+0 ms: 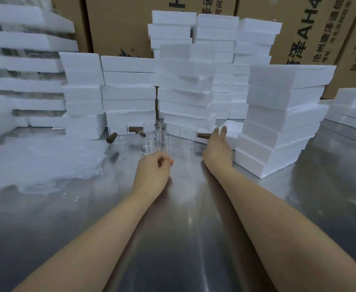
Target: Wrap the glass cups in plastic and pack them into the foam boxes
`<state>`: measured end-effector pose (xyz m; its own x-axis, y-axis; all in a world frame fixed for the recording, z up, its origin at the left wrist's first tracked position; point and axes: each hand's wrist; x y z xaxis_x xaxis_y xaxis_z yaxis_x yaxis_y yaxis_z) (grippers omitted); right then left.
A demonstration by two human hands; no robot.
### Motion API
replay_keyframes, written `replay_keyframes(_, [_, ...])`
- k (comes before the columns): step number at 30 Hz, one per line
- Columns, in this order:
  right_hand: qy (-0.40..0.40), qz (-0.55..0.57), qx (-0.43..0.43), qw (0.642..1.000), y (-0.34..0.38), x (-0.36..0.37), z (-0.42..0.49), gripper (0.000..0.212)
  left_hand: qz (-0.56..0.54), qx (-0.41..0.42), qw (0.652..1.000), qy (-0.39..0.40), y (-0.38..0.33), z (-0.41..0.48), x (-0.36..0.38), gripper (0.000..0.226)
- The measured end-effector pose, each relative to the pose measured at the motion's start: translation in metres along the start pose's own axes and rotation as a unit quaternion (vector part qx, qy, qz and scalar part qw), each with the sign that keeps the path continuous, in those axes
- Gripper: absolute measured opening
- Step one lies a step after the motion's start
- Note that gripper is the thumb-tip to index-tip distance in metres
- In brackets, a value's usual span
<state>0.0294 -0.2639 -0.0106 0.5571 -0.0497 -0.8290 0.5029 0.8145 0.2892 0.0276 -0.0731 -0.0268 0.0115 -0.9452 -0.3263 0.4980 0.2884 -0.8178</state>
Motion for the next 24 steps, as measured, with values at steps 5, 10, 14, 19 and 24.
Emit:
replay_keyframes(5, [0.002, -0.036, 0.028, 0.999, 0.001, 0.012, 0.016, 0.065, -0.005, -0.012, 1.0, 0.023, 0.003, 0.003, 0.001, 0.034])
replay_keyframes(10, [-0.039, -0.052, 0.024, 0.998, 0.0, 0.017, 0.02, 0.061, -0.013, -0.016, 0.999, 0.033, 0.004, 0.006, 0.003, 0.037])
replay_keyframes(14, [-0.088, -0.018, 0.014, 0.996, 0.002, 0.016, 0.019, 0.062, -0.032, -0.023, 0.999, 0.022, 0.007, 0.009, 0.004, 0.038])
replay_keyframes(19, [-0.14, 0.08, 0.008, 0.987, 0.001, 0.013, 0.013, 0.083, -0.052, -0.042, 0.998, 0.001, 0.008, 0.012, 0.008, 0.037])
replay_keyframes(24, [-0.144, 0.135, -0.037, 0.98, 0.004, 0.01, 0.0, 0.092, -0.078, -0.063, 0.994, -0.051, 0.006, 0.014, 0.006, 0.035])
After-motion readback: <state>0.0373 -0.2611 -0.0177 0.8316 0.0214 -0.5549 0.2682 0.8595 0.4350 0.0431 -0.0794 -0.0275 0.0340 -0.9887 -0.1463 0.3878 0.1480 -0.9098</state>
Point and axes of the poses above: each hand's wrist, its own z-axis towards the middle knuckle, its own x-axis out of the palm, y = z × x, and after that the axes turned 7 degrees about -y, right-handed
